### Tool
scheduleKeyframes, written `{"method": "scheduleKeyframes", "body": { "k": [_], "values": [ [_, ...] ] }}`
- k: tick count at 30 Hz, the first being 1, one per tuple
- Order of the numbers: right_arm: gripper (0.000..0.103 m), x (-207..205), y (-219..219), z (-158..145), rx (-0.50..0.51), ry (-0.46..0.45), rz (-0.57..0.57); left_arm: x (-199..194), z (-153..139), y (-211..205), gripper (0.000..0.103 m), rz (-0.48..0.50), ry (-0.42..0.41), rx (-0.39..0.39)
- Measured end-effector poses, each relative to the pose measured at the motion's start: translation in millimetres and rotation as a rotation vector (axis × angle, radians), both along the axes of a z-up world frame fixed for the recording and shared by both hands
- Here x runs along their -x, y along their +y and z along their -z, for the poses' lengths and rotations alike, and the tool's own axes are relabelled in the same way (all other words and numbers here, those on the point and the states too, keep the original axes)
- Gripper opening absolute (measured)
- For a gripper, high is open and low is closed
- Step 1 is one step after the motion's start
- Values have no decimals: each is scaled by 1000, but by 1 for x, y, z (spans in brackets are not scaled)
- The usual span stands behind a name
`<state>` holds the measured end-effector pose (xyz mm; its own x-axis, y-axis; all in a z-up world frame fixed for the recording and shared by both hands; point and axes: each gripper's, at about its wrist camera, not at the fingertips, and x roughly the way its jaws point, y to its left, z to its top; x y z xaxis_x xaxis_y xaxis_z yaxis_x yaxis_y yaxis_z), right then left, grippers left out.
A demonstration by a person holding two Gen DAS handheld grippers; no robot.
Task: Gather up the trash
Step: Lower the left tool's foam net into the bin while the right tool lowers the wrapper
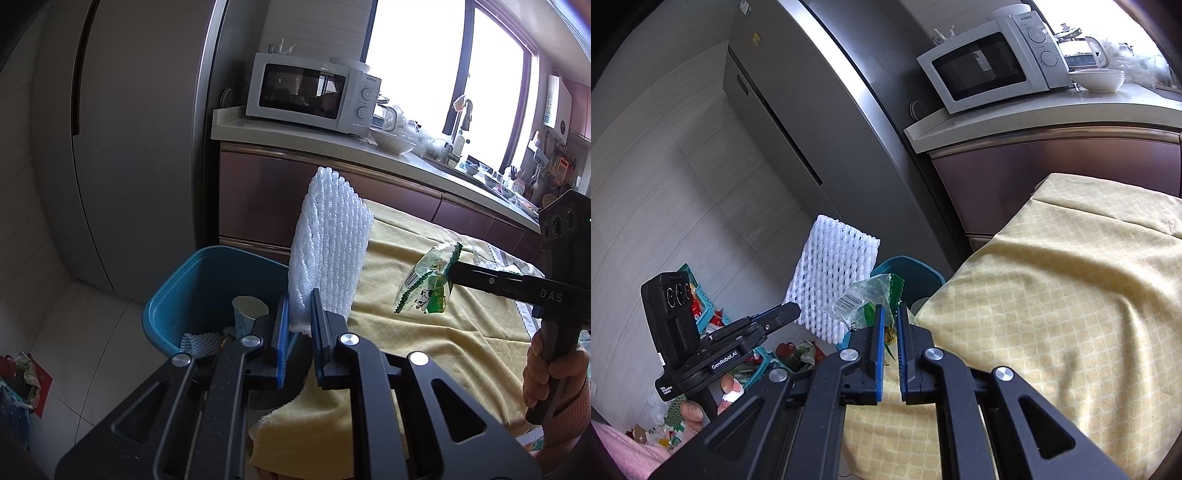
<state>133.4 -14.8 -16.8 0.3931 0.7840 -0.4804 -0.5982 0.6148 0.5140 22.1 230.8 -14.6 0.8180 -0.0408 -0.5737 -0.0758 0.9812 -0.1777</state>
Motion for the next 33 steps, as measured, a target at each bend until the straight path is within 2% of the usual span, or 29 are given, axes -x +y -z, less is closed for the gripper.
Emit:
{"method": "scheduleKeyframes", "body": {
  "k": [33],
  "values": [
    [5, -17, 53, -1, 45, -8, -104, -11, 18, 40, 11, -117, 51, 15]
  ]
}}
